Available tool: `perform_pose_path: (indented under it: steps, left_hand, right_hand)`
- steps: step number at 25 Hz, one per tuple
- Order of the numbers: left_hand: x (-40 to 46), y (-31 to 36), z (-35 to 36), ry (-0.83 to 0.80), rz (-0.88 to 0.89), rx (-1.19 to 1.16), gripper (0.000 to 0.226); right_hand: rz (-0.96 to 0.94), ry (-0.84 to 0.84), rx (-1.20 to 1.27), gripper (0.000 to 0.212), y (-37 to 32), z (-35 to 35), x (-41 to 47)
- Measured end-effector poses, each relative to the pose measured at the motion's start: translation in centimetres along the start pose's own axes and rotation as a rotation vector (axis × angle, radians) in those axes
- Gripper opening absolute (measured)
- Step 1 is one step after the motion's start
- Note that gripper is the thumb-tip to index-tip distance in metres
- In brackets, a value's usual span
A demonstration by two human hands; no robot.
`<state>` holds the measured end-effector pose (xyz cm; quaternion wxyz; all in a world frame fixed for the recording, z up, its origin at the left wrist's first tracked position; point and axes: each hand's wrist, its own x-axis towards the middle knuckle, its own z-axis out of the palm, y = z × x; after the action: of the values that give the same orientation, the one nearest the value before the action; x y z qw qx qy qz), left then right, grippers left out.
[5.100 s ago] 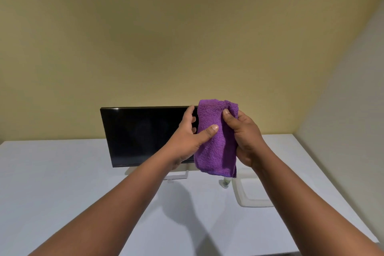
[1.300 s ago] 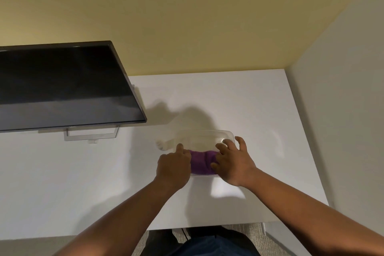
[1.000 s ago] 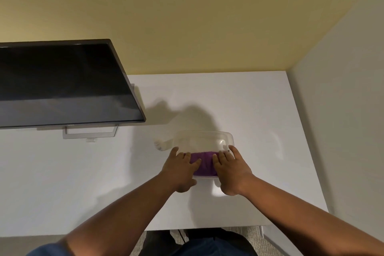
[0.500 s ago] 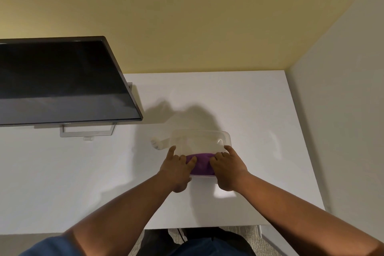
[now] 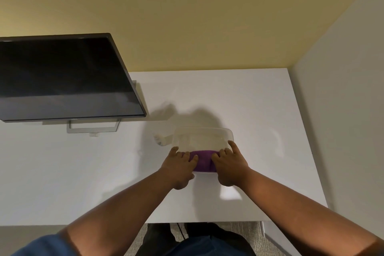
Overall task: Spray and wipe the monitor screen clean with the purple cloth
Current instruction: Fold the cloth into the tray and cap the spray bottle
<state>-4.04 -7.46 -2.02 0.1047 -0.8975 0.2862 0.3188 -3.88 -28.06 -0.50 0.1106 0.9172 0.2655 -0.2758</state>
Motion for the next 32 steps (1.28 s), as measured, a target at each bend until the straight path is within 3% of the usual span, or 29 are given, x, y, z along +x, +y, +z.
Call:
perform_pose_path:
  steps: [4,8,10,13,17,22,28,32]
  left_hand:
    - [-0.4,-0.2,0.2,0.067,0.024,-0.077,0.072]
    - [-2.2,-0.7,0.1,0.248,0.071,-0.256,0.064]
    - [-4.1,-1.2,-0.1,0.382,0.074,-0.334,0.053]
    - [-6.7,-2.9,0.0,0.597,0.024,-0.378,0.035]
    - [-10.6,-6.7,1.0,0.653,-0.136,-0.429,0.025]
    - [-13.9,-11.6,3.8,0.602,-0.284,-0.518,0.028]
    - [-15.6,-18.2,8.1,0.583,-0.416,-0.737,0.033]
    - [-15.8,-22.9,10.7,0.575,-0.519,-0.949,0.037]
  right_hand:
    - [-0.011,0.002,-0.035,0.049,0.0,0.2,-0.2]
    - [-0.018,-0.051,0.01,0.094,0.0,-0.5,-0.5]
    - [-0.032,-0.006,0.105,0.103,-0.5,-1.6,-0.2]
    - [-0.065,0.226,0.234,0.091,-2.1,-4.0,0.7]
    - [-0.036,0.473,0.49,0.07,-5.7,-7.7,2.7]
    - [0.016,0.426,0.891,0.057,-9.8,-10.1,5.0]
    - [0.246,0.34,0.945,0.058,-12.8,-10.6,8.2]
    - [0.354,0.345,0.973,0.045,-14.3,-9.9,10.4]
